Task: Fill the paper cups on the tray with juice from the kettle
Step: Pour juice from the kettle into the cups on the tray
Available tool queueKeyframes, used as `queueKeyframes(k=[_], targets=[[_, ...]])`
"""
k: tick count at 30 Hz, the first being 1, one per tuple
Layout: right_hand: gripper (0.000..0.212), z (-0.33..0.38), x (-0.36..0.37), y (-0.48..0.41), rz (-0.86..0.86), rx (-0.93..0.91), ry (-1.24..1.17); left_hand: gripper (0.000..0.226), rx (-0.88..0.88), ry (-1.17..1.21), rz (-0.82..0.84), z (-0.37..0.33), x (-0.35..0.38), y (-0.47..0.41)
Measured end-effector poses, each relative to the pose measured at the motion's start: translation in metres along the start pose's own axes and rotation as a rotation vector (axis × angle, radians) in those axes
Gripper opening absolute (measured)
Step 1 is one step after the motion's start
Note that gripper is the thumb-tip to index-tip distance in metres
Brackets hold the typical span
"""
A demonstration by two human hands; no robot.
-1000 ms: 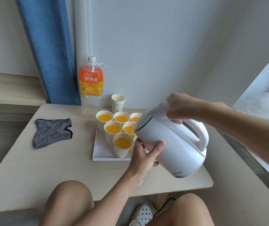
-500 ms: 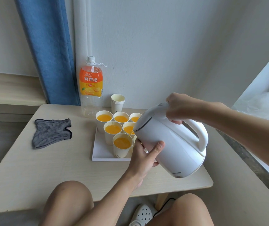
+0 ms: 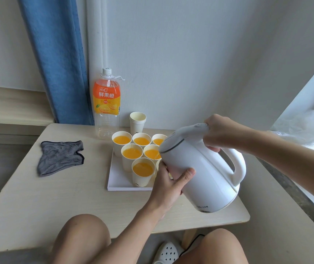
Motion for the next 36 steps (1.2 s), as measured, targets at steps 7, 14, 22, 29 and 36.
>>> queueKeyframes(k=[7,14,22,29,36], targets=[[0.025,-0.018,0.004,0.000,0.016,0.033,-0.038,0.063,0.016,-0.043,-0.007,0.009,0.011,-0.003],[0.026,-0.032,0.004,-0.005,0.035,0.073,-0.004,0.061,-0.032,-0.010,0.027,0.015,0.030,-0.005],[0.027,-0.033,0.003,-0.010,0.040,0.073,0.049,0.065,-0.057,0.029,0.062,0.020,0.041,-0.008],[0.023,-0.029,0.005,-0.012,0.047,0.046,0.068,0.059,-0.054,0.068,0.057,0.019,0.042,-0.006],[0.023,-0.028,0.005,-0.012,0.060,0.041,0.100,0.059,-0.069,0.094,0.047,0.018,0.046,-0.002]])
Point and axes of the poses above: each hand's wrist, its own y-axis away from the middle knuckle, its own x-axis out of the palm, z = x × y, the point moved 2 cm from there along -y, towards the middle knuckle, and after that the axes turned 1 degree about -z, right-handed, at the moved point
